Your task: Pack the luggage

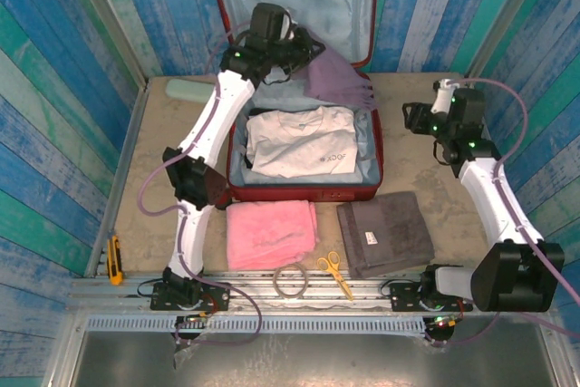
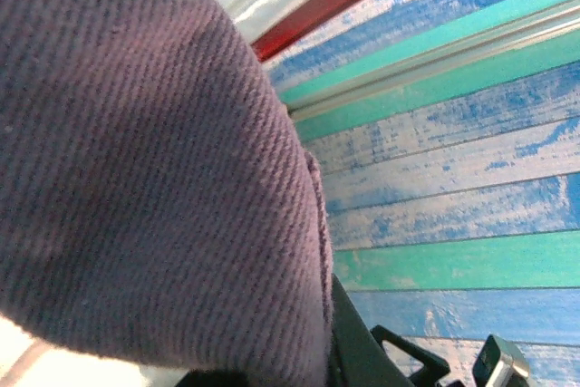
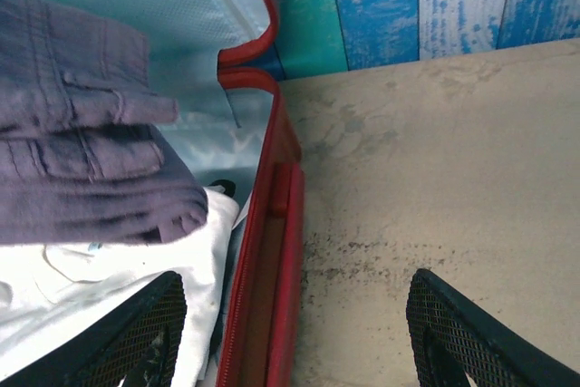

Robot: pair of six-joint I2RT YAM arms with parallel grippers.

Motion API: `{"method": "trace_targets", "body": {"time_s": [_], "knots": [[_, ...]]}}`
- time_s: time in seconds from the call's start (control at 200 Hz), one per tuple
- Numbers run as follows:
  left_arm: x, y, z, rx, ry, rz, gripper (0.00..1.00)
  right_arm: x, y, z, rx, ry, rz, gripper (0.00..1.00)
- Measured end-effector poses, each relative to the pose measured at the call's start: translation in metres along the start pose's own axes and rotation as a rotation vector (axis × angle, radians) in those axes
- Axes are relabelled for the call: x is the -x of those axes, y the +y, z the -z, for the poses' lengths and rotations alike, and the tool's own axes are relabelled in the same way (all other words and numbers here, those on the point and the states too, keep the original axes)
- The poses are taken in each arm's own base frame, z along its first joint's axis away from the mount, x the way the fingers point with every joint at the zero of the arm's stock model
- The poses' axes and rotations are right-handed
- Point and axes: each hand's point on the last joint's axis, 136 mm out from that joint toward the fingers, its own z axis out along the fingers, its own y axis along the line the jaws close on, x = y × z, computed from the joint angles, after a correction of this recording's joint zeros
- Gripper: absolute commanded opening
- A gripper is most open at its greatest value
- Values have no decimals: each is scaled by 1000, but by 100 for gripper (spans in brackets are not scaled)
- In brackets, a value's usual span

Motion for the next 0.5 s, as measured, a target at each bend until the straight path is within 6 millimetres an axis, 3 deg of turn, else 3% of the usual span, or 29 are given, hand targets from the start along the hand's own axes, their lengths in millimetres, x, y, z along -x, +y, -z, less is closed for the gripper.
{"method": "trace_targets", "body": {"time_s": [0.496], "knots": [[-44, 12, -54, -115, 194, 54, 0, 7, -6, 17, -13, -32, -4, 67]]}}
